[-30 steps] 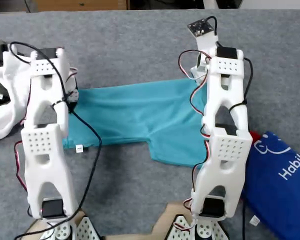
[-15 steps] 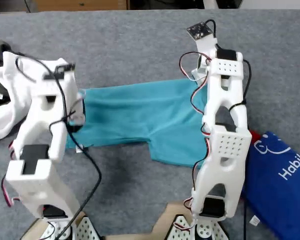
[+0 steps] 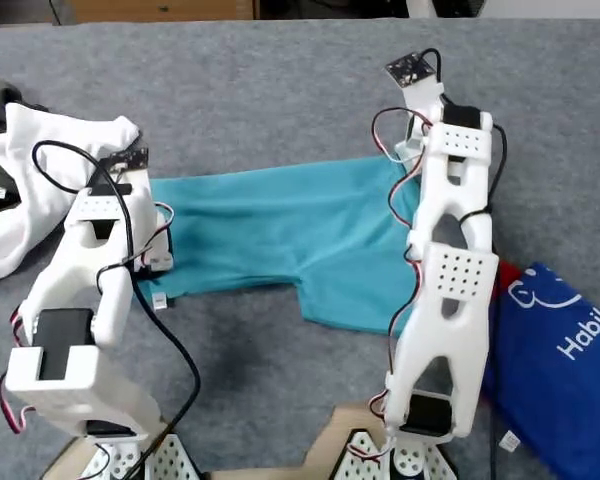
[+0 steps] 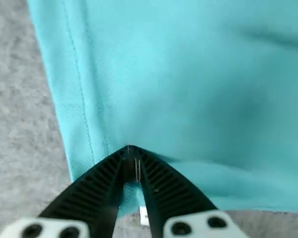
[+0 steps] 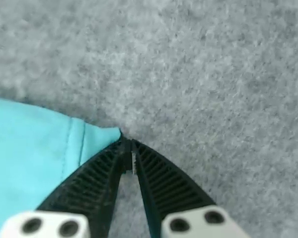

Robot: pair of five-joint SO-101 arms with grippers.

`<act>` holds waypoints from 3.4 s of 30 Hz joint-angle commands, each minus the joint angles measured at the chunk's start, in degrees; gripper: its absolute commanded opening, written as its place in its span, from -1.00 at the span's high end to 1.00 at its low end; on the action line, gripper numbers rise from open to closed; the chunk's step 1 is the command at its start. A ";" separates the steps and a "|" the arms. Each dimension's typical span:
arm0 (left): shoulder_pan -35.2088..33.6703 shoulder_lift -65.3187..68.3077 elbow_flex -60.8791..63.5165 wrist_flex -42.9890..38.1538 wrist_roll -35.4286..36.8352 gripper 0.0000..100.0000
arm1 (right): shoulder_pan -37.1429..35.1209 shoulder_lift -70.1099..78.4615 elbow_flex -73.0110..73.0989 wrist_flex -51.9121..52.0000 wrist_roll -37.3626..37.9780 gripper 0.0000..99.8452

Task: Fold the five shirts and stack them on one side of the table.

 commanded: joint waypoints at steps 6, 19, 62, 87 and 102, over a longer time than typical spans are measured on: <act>1.32 -12.53 -8.44 12.92 -0.70 0.96 | 1.27 2.86 -15.52 6.86 0.00 0.99; 0.18 -11.12 -11.08 -11.60 -0.88 0.96 | 2.59 5.23 -39.34 30.77 -0.09 0.99; -17.41 -7.16 5.36 -42.29 5.45 0.96 | -31.78 -94.64 109.76 4.48 22.51 0.72; -16.44 -6.11 4.31 -42.64 5.45 0.96 | -27.74 -76.62 94.37 3.52 22.95 0.72; -16.35 -6.11 4.31 -42.64 5.45 0.96 | -26.86 -81.19 100.88 3.87 24.70 0.71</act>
